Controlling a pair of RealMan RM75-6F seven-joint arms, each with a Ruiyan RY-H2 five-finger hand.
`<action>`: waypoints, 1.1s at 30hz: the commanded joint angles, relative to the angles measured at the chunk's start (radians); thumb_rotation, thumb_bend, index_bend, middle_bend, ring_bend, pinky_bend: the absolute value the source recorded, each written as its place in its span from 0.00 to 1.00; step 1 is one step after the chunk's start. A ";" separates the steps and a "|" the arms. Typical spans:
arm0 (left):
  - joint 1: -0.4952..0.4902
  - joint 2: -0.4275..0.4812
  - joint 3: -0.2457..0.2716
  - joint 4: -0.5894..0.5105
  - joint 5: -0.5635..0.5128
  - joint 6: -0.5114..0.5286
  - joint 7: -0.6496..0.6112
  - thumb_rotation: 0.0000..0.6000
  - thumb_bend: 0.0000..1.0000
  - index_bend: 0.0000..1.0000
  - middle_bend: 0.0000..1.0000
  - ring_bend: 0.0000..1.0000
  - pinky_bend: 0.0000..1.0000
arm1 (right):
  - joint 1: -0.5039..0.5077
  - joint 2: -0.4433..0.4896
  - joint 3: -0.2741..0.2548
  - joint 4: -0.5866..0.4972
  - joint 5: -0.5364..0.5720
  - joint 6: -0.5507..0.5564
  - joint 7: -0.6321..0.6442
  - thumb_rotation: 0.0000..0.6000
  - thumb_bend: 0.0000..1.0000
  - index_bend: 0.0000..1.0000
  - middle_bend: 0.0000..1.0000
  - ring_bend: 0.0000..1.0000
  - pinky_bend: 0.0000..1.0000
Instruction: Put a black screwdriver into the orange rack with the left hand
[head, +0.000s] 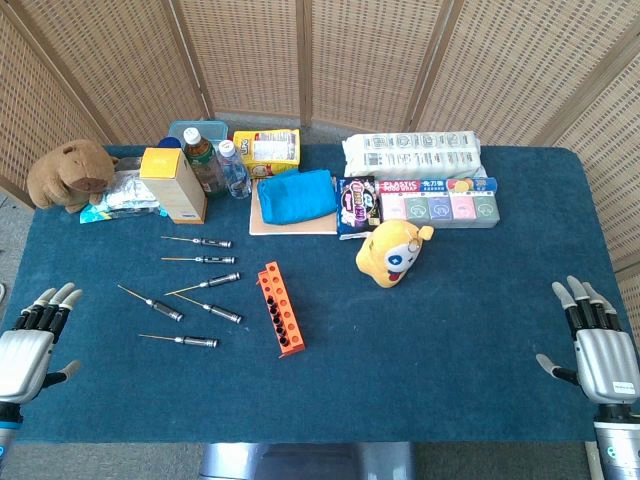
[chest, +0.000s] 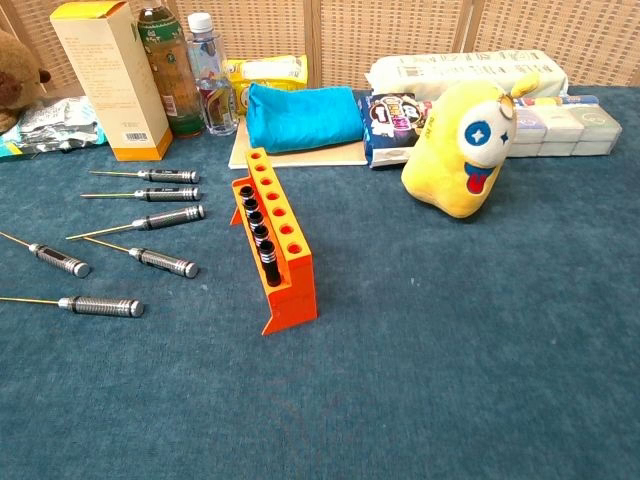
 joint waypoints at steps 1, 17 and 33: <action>0.003 0.002 0.001 -0.001 0.005 0.008 -0.002 1.00 0.16 0.00 0.05 0.02 0.15 | -0.001 0.001 0.000 -0.002 -0.003 0.003 -0.002 1.00 0.00 0.00 0.02 0.03 0.09; -0.011 -0.034 0.001 0.036 0.049 0.014 -0.063 1.00 0.17 0.00 0.64 0.58 0.38 | -0.002 0.009 0.003 -0.005 0.020 -0.010 -0.003 1.00 0.00 0.00 0.02 0.03 0.08; -0.098 -0.191 0.018 0.009 0.004 -0.189 0.071 1.00 0.27 0.26 1.00 1.00 1.00 | -0.005 0.029 0.003 -0.025 0.022 -0.013 0.019 1.00 0.00 0.00 0.02 0.03 0.08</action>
